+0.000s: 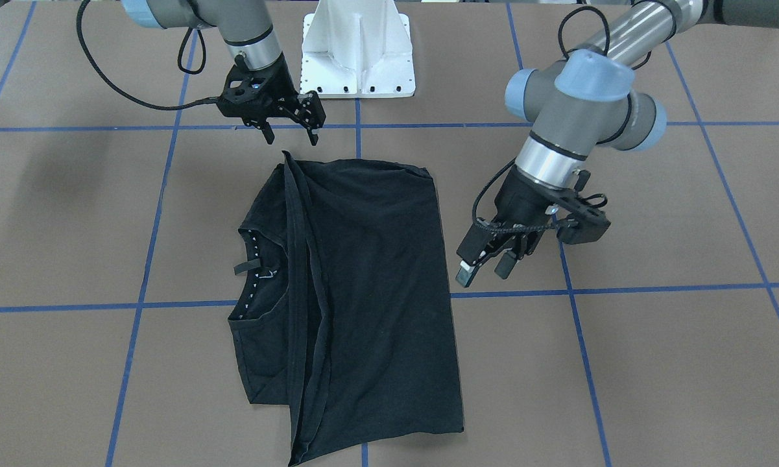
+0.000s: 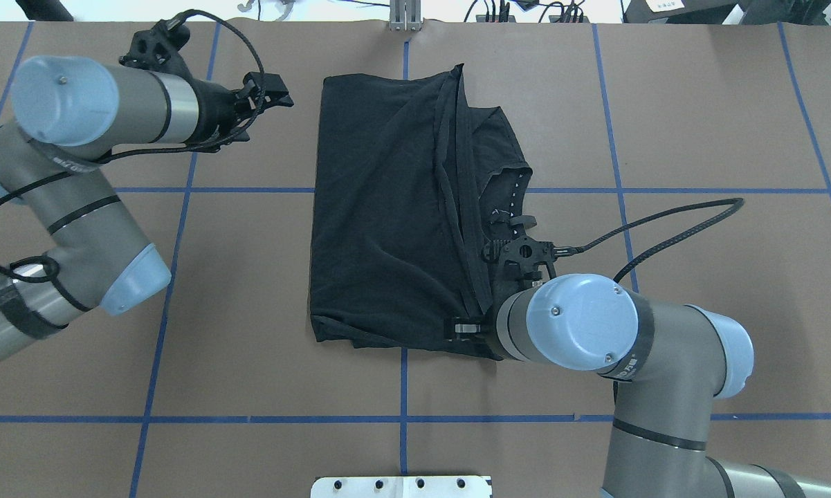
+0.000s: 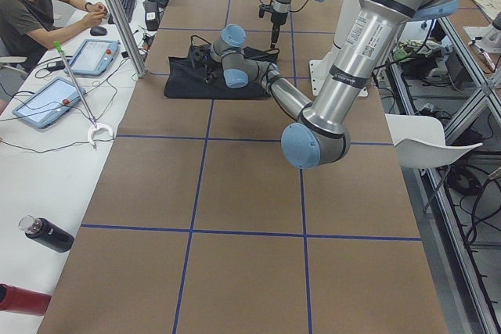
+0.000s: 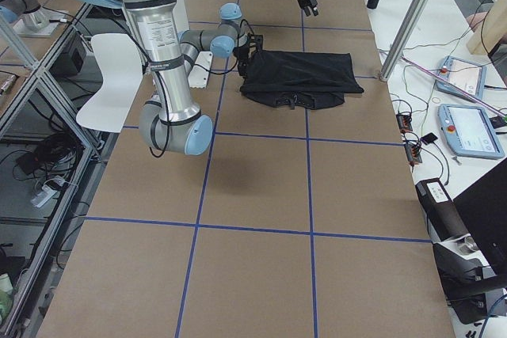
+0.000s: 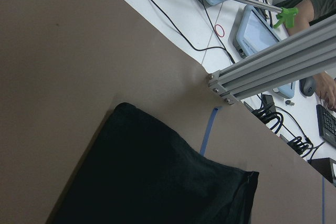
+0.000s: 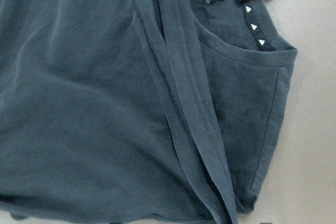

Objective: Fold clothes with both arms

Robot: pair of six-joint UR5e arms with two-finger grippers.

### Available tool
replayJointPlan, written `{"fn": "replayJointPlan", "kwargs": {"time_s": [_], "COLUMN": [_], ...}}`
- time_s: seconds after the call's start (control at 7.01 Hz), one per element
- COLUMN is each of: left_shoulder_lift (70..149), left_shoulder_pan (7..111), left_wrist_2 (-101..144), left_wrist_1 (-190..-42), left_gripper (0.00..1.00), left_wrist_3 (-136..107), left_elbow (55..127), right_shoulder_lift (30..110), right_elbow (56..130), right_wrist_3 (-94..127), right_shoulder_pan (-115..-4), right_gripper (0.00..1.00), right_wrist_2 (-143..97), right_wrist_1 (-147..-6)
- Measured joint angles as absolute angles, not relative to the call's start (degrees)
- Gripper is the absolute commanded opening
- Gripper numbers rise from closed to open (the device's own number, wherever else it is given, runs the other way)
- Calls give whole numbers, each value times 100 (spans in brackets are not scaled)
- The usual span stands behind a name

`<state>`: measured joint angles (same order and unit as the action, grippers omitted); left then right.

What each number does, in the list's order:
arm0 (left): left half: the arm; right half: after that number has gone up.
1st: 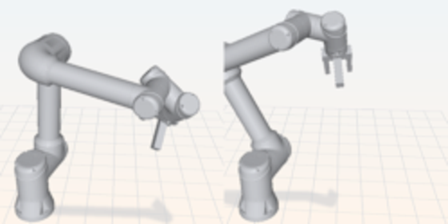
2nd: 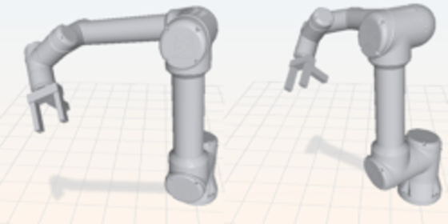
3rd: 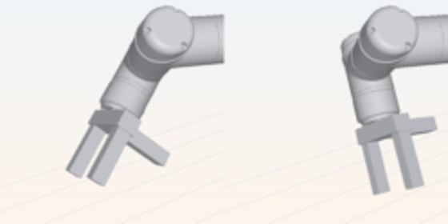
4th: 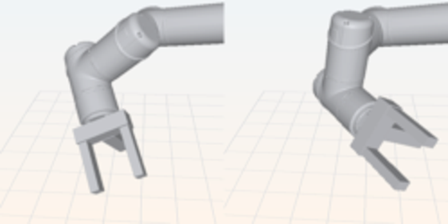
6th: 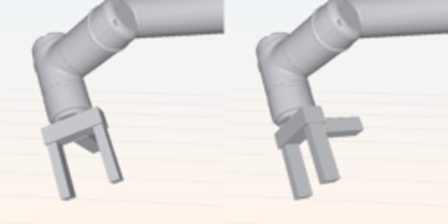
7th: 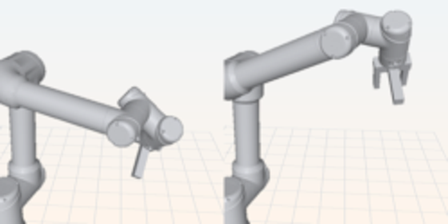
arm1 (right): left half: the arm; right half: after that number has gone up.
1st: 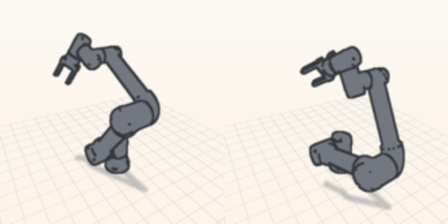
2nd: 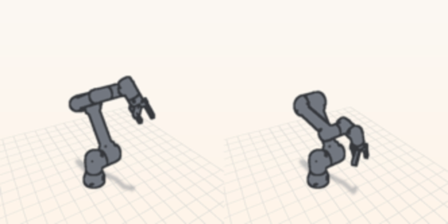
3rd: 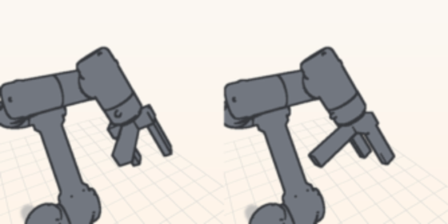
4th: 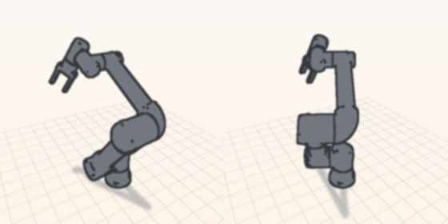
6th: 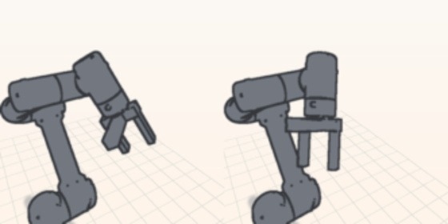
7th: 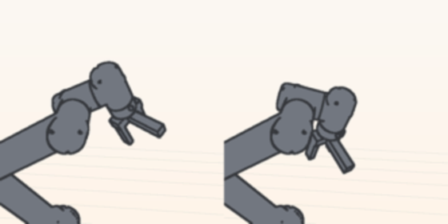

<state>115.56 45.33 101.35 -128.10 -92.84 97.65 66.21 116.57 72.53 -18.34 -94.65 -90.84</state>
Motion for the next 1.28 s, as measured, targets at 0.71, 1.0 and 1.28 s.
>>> {"fn": "replayJointPlan", "kwargs": {"time_s": [0.71, 1.0, 1.28], "left_shoulder_lift": [11097, 11092, 11092], "left_shoulder_pan": [4536, 4530, 4527], "left_wrist_2": [10148, 10143, 10143], "left_wrist_1": [-12753, -12753, -12753], "left_gripper": [100, 100, 100], "left_wrist_3": [-9255, -9293, -9308], "left_elbow": [9981, 9980, 9977], "right_shoulder_lift": [6221, 6118, 6051], "right_elbow": [10820, 10638, 10583], "right_wrist_3": [4404, 4192, 4161], "right_shoulder_pan": [-1798, -1822, -1844], "right_gripper": [41, 41, 41], "right_wrist_2": [-9309, -9234, -9219], "right_wrist_1": [-9569, -9571, -9568]}}
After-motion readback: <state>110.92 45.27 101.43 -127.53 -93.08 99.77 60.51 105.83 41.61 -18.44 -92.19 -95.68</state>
